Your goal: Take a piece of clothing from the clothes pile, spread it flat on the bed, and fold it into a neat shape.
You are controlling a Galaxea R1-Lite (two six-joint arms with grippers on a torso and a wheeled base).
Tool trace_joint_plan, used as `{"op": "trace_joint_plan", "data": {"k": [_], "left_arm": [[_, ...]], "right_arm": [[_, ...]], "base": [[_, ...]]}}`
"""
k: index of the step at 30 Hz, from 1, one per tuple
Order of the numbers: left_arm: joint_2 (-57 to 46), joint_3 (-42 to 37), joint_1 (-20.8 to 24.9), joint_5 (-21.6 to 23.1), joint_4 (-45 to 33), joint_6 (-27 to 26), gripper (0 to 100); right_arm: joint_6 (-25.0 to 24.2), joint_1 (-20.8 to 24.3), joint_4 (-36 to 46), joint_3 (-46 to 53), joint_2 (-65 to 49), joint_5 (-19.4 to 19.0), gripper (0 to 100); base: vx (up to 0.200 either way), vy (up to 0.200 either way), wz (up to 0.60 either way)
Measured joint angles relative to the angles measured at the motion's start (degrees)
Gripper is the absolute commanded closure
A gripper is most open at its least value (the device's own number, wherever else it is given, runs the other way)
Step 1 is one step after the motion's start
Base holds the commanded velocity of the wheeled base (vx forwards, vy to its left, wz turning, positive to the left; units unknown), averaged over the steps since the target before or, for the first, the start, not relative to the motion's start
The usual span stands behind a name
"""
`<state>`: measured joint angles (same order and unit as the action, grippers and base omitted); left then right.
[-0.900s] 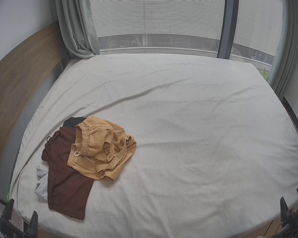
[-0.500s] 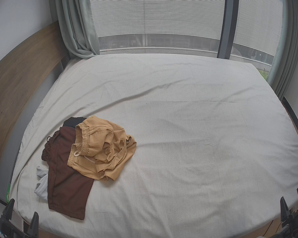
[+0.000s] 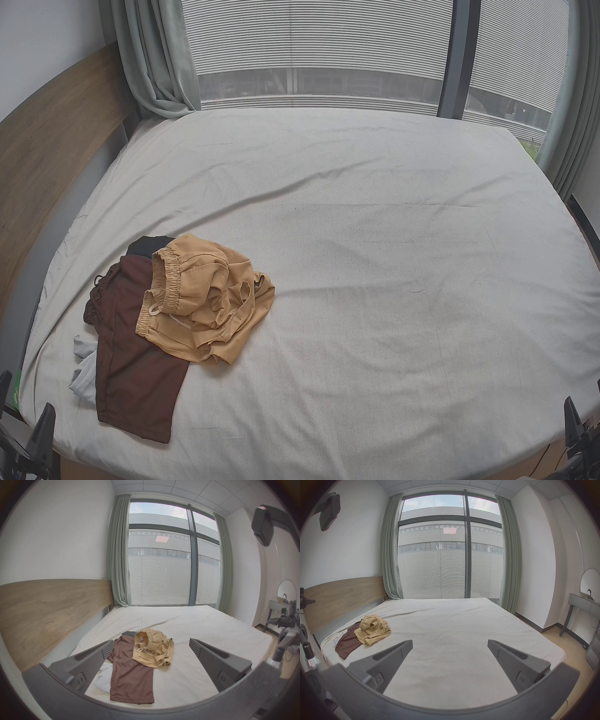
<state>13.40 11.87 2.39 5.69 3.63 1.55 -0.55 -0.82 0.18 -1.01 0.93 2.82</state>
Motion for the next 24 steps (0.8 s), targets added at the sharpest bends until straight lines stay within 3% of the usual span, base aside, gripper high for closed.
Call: {"op": "trace_joint_plan", "data": {"k": [18, 24], "left_arm": [[23.8, 5.5, 2.7, 4.2, 11.2, 6.6, 0], [28.9, 5.6, 2.5, 7.9, 12.4, 8.9, 0]], "right_arm": [[0.5, 0.1, 0.0, 0.0, 0.0, -0.1, 0], [0.7, 0.1, -0.1, 0.0, 0.0, -0.5, 0]], "base": [[0.000, 0.000, 0.00], [0.000, 0.000, 0.00]]}}
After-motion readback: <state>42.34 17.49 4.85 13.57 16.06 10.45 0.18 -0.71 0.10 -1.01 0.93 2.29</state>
